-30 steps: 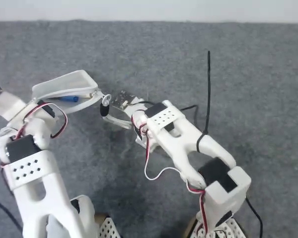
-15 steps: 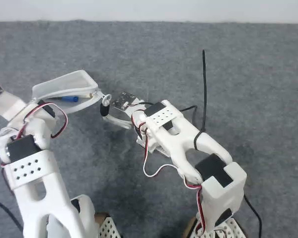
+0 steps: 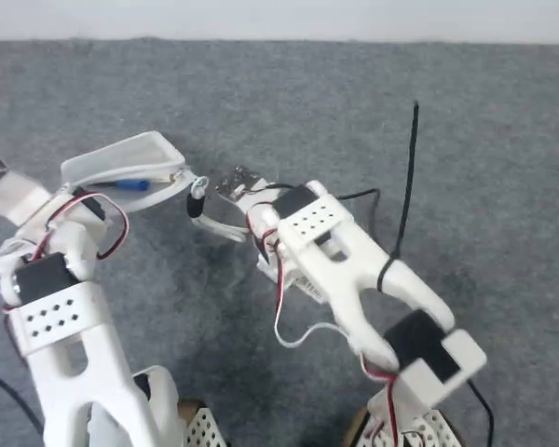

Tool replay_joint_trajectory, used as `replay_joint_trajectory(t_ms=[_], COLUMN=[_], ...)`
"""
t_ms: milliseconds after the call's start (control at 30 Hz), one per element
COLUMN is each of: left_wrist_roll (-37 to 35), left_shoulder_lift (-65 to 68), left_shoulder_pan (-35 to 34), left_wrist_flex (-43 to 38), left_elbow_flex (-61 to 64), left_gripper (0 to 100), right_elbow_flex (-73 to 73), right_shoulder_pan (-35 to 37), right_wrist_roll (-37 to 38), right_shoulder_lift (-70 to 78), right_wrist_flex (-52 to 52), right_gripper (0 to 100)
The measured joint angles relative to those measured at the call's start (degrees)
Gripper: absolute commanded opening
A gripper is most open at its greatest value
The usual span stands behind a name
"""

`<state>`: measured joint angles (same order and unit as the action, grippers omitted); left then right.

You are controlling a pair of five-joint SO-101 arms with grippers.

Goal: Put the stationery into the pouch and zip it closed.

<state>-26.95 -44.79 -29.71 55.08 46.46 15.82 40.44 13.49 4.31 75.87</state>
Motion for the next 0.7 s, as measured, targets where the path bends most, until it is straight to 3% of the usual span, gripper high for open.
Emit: replay_joint_trajectory(t_ms=[167,400,700], left_wrist_roll=[0.0,1.1,3.3], left_shoulder_lift=[0.0,0.0,0.0], left_shoulder_pan=[0.8,4.1,15.2], left_wrist_flex=[0.0,0.6,4.6], left_elbow_flex=[0.0,-0.1,-4.4], left_gripper=[1,1,1], right_elbow_flex=[0.1,1.1,19.9], right_shoulder_pan=[4.8,5.5,5.2], right_wrist_roll=[-0.6,-0.8,-0.8], right_shoulder_lift=[-7.2,-19.8,-35.7], right_wrist_flex=[5.6,8.8,-8.3], right_gripper=[0.7,0.7,0.7])
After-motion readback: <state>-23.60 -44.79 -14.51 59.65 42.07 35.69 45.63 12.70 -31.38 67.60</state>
